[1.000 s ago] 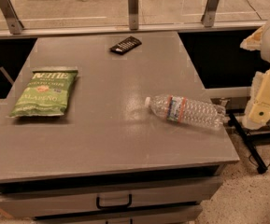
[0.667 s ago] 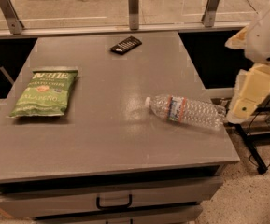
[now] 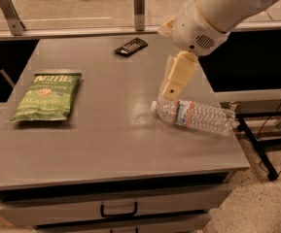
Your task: Pick green jalapeno chip bag
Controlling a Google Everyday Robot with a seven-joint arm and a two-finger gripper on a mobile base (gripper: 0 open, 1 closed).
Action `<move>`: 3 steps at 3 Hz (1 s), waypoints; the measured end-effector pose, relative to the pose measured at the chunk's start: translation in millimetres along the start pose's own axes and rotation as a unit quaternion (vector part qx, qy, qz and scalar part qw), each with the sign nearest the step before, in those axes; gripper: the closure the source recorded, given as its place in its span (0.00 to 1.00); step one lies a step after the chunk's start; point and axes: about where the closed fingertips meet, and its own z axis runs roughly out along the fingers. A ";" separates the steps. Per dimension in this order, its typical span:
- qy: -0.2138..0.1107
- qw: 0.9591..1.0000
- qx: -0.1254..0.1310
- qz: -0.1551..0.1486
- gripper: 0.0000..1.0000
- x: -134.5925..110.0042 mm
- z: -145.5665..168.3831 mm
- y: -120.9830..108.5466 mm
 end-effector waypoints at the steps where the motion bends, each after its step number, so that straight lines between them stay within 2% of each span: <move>1: 0.000 1.000 0.000 0.000 0.00 -0.1 0.0 0.0; 2: -0.039 0.999 0.010 -0.007 0.00 -22.1 23.9 -14.5; 3: -0.115 0.993 0.010 -0.029 0.00 -76.7 71.6 -47.2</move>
Offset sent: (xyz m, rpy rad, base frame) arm 0.0664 0.1011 -0.0144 0.2557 -0.0973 0.0846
